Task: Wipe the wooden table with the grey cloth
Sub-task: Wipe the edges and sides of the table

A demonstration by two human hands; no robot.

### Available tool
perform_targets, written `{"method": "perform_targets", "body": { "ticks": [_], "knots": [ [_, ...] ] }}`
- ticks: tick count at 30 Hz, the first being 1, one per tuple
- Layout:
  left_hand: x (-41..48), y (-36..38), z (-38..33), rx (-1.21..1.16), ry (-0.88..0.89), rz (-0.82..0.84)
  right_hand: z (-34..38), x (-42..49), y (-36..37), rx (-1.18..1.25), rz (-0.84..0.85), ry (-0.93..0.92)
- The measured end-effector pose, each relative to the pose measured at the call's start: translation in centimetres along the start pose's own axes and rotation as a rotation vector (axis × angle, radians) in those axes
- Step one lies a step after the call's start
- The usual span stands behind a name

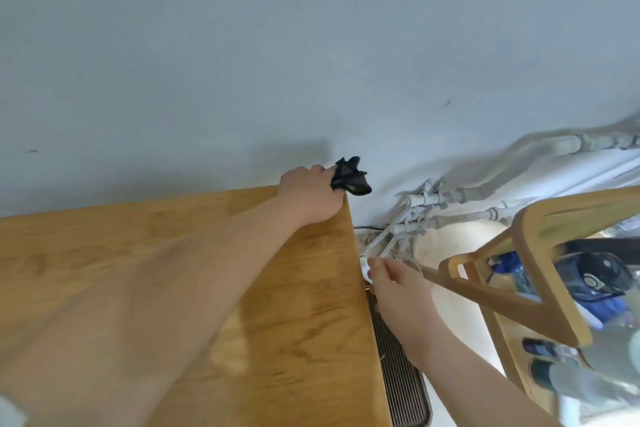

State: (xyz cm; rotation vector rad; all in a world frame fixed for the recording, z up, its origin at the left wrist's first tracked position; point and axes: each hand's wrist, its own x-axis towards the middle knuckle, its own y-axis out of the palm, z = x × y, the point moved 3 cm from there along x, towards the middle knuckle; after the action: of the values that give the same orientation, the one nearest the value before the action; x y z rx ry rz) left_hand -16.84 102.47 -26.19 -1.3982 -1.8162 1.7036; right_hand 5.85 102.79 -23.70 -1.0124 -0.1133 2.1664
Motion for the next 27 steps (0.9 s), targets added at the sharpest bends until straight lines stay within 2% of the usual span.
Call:
{"method": "perform_targets", "body": {
  "ticks": [2,5,10,12,14,15,18,20,22,24,27],
  "knots": [
    [0.8,-0.2,-1.1,0.048,0.032,0.068,-1.8,-0.3,-0.6,0.077,0.012,0.064],
    [0.1,0.1,-2.7,0.280,0.173,0.114,-3.2,-1.1,-1.4,0.166,-0.001,0.123],
    [-7.1,3.7,-9.9,0.665,0.451,0.304,-4.9,-3.5,-3.1,0.171,-0.122,0.122],
    [-11.9,6.5,-12.3,0.721,0.617,0.412,-5.8,-5.0,-4.1,0.127,-0.157,0.094],
    [-17.0,9.1,-13.3,0.716,0.782,0.498,-7.3,-6.7,-4.8,0.112,-0.129,0.071],
    [-18.6,9.8,-13.2,0.689,0.811,0.506,-8.2,-7.5,-4.9,0.101,-0.104,0.079],
    [-17.5,8.8,-12.1,0.572,0.700,0.377,-11.0,-9.5,-4.9,0.102,-0.057,0.137],
    [-16.1,7.9,-11.4,0.479,0.468,0.259,-12.9,-10.9,-5.0,0.141,-0.080,0.177],
    [-16.7,8.2,-11.9,0.380,0.267,0.218,-14.6,-12.6,-5.2,0.143,-0.112,0.188],
    [-19.5,10.2,-13.5,0.399,0.283,0.279,-16.0,-14.5,-5.6,0.136,-0.128,0.189],
    [-26.1,13.4,-15.9,0.431,0.465,0.395,-17.0,-16.4,-5.8,0.081,-0.150,0.178]
  ]
}}
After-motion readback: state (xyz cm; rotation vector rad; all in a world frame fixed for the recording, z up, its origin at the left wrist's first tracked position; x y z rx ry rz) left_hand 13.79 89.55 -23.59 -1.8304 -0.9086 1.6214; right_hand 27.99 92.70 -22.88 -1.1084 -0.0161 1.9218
